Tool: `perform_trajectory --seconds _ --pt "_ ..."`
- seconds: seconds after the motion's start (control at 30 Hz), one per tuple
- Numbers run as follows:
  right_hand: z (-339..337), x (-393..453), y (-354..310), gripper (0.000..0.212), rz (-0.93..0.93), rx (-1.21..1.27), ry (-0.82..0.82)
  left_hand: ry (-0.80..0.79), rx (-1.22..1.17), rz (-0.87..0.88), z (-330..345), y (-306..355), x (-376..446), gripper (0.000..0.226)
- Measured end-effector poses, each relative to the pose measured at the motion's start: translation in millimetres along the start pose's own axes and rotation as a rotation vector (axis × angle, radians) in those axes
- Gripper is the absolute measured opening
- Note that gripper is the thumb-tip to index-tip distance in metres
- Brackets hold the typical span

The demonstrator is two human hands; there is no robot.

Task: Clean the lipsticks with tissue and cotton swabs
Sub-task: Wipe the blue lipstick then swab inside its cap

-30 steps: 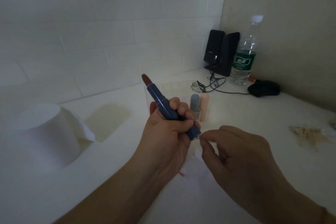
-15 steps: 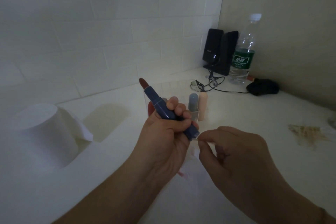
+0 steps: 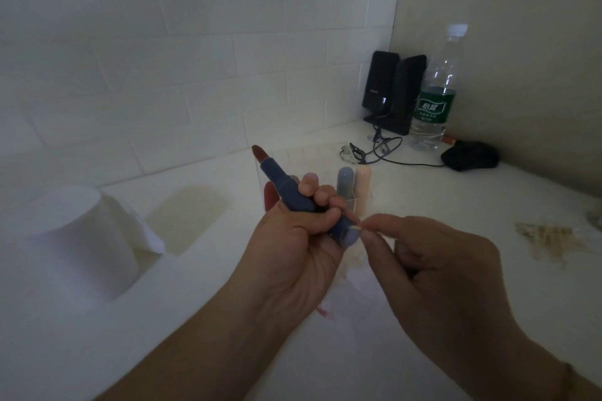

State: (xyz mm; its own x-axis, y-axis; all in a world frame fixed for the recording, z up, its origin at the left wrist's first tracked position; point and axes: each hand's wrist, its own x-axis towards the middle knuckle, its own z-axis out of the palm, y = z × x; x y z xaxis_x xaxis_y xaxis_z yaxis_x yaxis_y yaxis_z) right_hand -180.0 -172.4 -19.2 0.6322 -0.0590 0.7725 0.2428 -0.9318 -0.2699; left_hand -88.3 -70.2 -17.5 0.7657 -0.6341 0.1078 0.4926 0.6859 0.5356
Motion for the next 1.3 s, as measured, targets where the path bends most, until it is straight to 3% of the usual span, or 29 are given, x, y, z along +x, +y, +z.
perform_trajectory --seconds 0.23,0.67,0.93,1.03,1.1,1.23,1.3 --pt "3 -2 1 0.029 0.007 -0.138 0.032 0.035 -0.032 -0.004 2 1 -1 0.031" --pt "6 -6 2 0.029 -0.014 -0.149 -0.013 0.025 0.037 0.018 2 2 -2 0.034" --pt "5 -9 13 0.029 -0.052 -0.327 -0.014 0.034 0.050 0.027 -1 -1 1 0.034" --pt "2 -6 13 0.011 -0.106 -0.391 -0.005 0.029 0.091 0.044 -6 -3 3 0.047" --pt "1 -5 14 0.009 -0.121 -0.407 -0.001 0.060 0.120 0.035 -5 -2 2 0.043" --pt "-2 -5 14 0.015 -0.172 -0.423 0.050 0.107 0.091 -0.013 0 0 -2 0.042" --pt "-7 -2 10 0.024 -0.162 -0.308 0.057 0.151 0.064 -0.038 0 0 -4 0.059"
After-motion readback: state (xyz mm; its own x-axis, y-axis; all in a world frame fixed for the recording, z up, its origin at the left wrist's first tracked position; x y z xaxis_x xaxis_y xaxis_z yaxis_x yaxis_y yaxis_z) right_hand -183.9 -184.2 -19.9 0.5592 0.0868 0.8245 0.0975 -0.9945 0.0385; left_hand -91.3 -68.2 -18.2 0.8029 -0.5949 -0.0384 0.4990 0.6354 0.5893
